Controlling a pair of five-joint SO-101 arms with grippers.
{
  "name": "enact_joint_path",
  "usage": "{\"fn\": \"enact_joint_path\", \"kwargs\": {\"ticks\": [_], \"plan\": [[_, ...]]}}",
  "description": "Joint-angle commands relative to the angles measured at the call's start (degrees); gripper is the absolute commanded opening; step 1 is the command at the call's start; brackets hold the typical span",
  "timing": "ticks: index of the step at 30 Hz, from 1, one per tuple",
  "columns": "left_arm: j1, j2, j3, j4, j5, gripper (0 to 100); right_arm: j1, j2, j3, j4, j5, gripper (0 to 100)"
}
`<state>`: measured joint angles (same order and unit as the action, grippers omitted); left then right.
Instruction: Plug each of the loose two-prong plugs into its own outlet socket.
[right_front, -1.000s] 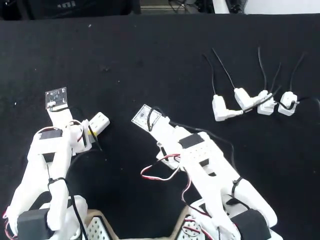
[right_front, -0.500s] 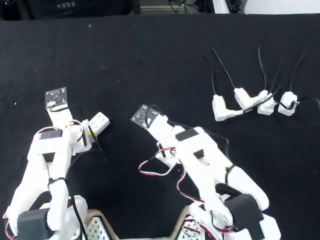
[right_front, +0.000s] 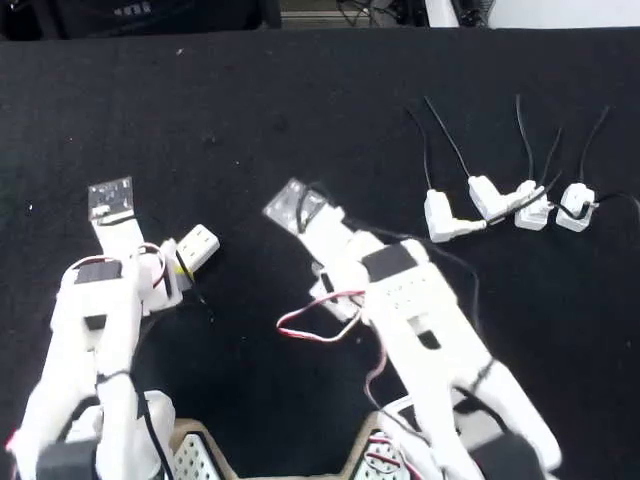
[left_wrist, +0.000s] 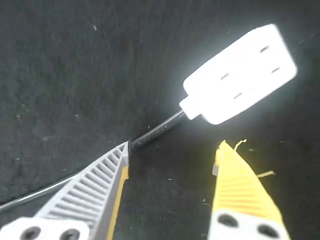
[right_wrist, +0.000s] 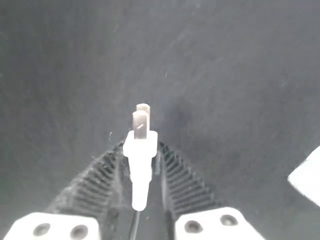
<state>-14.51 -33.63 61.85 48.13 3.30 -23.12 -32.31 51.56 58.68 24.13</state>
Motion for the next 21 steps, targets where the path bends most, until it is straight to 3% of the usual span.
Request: {"fn": "enact_joint_path", "kwargs": {"ticks": [1,6,11,21], "plan": [[-0.4,-13.5,2.4,1.6,0.7,27,-3.3,-3.4,-3.0,-3.3,-6.7,1.0],[-0.7,-30.1,11.4,-0.4,1.1,27,-6.9,0.6,-2.6,-14.9,-12.3,1.1],[-0.6,-46.2,18.2,-0.2,1.2,27,-14.8,5.2,-2.4,-18.5,-15.5,1.1],[0.0,-64.9,22.3,4.8,6.7,27,-20.0,6.7,11.2,-41.1,-15.9,1.1]]}}
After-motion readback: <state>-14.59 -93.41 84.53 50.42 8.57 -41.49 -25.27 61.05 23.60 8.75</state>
